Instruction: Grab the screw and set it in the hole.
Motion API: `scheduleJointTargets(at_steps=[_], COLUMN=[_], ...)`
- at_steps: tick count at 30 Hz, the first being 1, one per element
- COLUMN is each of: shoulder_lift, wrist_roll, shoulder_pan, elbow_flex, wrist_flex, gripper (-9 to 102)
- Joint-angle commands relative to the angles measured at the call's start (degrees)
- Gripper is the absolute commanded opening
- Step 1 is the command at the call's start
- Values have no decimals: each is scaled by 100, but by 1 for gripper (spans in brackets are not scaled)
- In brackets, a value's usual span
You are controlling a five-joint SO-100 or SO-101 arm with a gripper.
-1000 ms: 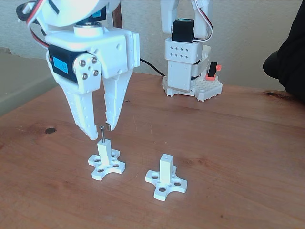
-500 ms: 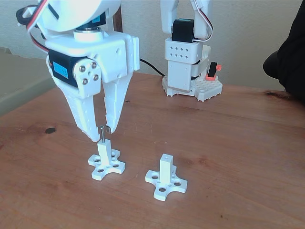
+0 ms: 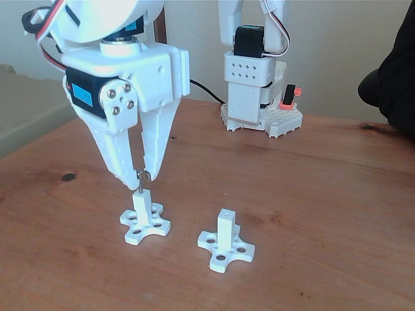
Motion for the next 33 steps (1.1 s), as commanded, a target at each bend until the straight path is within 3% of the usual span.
scheduleJointTargets(at_steps=[1,33], shoulder_lift=[149,149], wrist_roll=[-79,-167], shoulder_pan=[-9,62], elbow_flex=[-483,-483], wrist_flex=[-79,-396], gripper=[4,-4])
